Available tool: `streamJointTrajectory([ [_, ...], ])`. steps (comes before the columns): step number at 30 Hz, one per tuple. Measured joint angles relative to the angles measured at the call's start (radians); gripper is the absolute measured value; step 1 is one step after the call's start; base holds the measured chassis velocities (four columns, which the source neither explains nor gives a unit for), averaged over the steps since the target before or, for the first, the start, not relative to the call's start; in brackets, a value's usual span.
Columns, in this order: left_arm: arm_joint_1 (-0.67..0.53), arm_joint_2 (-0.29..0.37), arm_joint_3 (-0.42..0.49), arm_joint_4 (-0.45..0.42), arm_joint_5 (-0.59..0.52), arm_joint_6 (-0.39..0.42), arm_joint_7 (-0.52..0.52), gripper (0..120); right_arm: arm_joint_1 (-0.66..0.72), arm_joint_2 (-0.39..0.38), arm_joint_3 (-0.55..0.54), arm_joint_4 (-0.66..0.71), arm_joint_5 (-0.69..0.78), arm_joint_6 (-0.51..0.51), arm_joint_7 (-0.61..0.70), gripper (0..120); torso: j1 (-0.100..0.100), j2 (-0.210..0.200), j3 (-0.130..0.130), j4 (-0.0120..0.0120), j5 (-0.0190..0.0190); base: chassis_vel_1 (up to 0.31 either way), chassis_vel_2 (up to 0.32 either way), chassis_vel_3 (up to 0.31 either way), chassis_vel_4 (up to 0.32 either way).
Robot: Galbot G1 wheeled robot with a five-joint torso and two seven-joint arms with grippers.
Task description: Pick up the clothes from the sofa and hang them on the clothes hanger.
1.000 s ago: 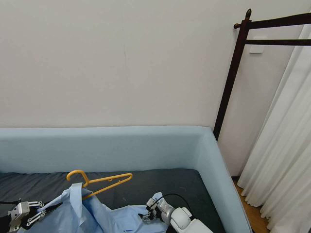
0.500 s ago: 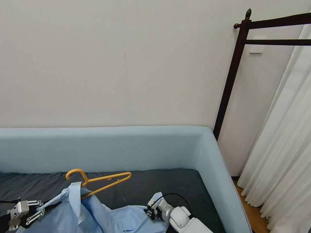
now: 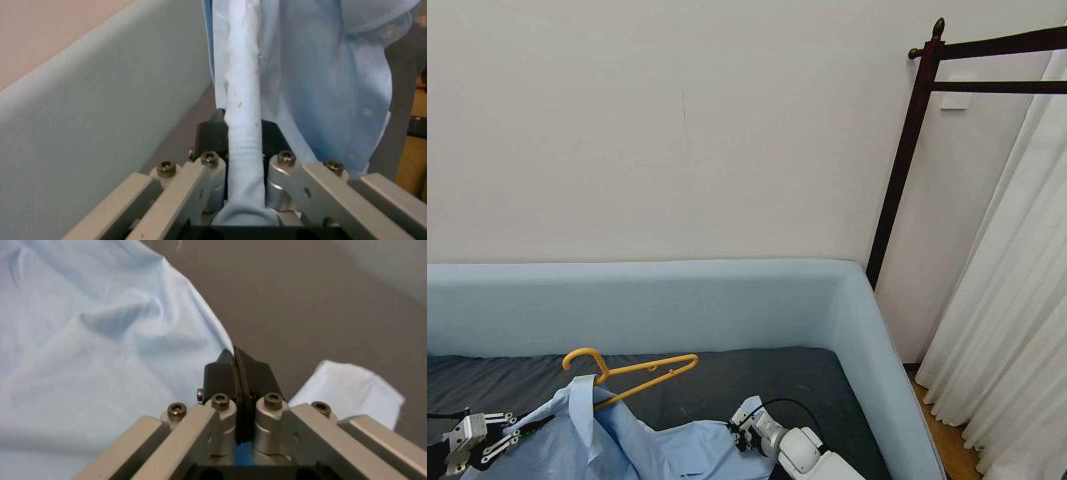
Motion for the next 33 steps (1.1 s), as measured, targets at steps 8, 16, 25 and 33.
streamJointTrajectory([
  [8,0.008,-0.024,-0.010,-0.008,-0.035,-0.018,0.043,5,-0.025,-0.088,0.116,0.246,0.290,0.091,0.160,0,0.000,0.000,0.000,0.0000,0.0001,0.000,0.000,0.000,0.000],
  [16,-0.004,-0.027,-0.010,-0.025,-0.020,-0.002,0.074,5,-0.041,-0.167,0.179,0.539,0.560,0.106,0.237,0,0.000,0.000,0.000,0.0000,0.0001,0.000,0.000,0.000,0.000],
  [25,-0.008,-0.041,-0.019,0.006,0.021,-0.023,0.005,5,-0.103,-0.236,0.228,0.828,0.702,0.164,0.187,0,0.000,0.000,0.000,0.0000,0.0001,0.000,0.000,0.000,0.000],
  [33,-0.019,-0.050,-0.019,0.005,0.072,-0.024,-0.019,5,-0.101,-0.240,0.234,0.934,0.742,0.185,0.183,0,0.000,0.000,0.000,0.0001,-0.0001,0.000,0.000,0.000,0.000],
])
